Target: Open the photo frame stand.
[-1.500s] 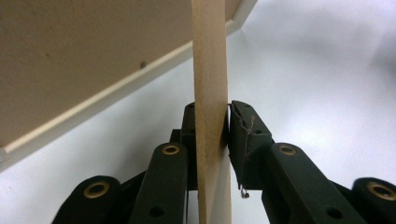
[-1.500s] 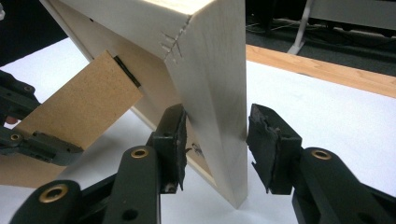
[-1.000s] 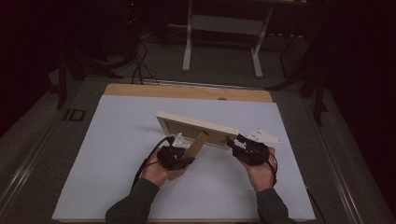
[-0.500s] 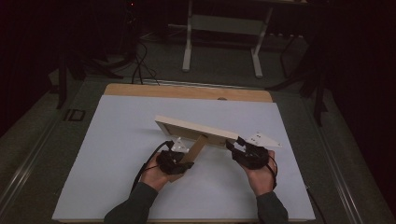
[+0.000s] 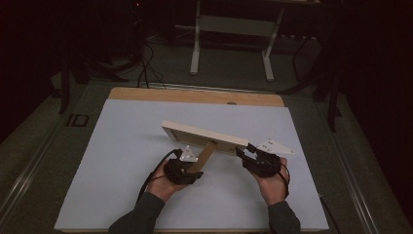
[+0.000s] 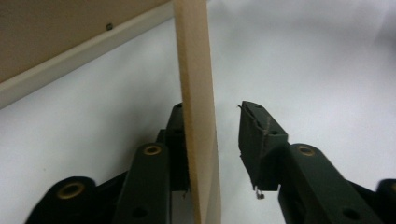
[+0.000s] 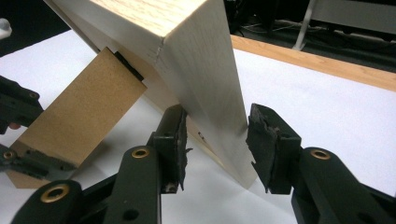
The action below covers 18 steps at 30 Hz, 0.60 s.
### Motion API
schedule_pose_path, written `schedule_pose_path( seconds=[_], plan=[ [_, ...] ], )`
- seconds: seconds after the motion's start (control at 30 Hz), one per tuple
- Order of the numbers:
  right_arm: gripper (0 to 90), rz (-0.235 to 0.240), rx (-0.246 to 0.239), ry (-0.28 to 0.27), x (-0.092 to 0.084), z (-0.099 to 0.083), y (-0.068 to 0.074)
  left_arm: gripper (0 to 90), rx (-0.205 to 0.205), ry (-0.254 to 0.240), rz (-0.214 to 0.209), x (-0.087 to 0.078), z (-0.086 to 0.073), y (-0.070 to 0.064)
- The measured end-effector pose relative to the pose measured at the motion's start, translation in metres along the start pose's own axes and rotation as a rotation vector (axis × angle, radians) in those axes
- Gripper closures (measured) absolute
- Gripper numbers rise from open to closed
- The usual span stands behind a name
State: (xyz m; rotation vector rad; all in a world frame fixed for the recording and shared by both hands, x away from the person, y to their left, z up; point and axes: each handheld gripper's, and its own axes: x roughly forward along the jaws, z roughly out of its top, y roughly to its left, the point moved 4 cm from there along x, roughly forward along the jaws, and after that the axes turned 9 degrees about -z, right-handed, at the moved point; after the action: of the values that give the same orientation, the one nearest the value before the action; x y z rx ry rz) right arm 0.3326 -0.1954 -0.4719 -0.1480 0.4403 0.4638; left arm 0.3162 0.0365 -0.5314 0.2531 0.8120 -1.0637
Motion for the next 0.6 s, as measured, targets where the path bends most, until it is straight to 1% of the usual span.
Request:
schedule_pose_path(
  seconds=[0.1, 0.23, 0.33, 0.43, 0.47, 0.6],
  plan=[
    [57.9, 0.005, 0.010, 0.002, 0.000, -0.002, -0.001, 60.1, 0.011, 0.010, 0.004, 0.002, -0.002, -0.002],
    [58.9, 0.008, 0.015, 0.014, 0.000, -0.007, -0.002, 57.8, 0.012, 0.011, 0.012, 0.002, -0.003, -0.002],
    [58.6, 0.009, 0.019, 0.027, 0.002, -0.011, -0.002, 56.1, 0.007, -0.004, 0.010, 0.000, -0.004, -0.001],
    [58.4, 0.011, 0.020, 0.032, 0.003, -0.012, -0.002, 55.1, 0.001, -0.008, 0.003, -0.002, -0.006, 0.000],
    [57.9, 0.012, 0.021, 0.031, 0.003, -0.012, -0.002, 55.1, -0.011, -0.016, -0.006, -0.004, -0.007, 0.001],
    [55.6, 0.031, 0.021, 0.047, 0.002, -0.013, -0.004, 54.3, -0.038, -0.041, -0.033, -0.009, -0.008, 0.005]
  ],
)
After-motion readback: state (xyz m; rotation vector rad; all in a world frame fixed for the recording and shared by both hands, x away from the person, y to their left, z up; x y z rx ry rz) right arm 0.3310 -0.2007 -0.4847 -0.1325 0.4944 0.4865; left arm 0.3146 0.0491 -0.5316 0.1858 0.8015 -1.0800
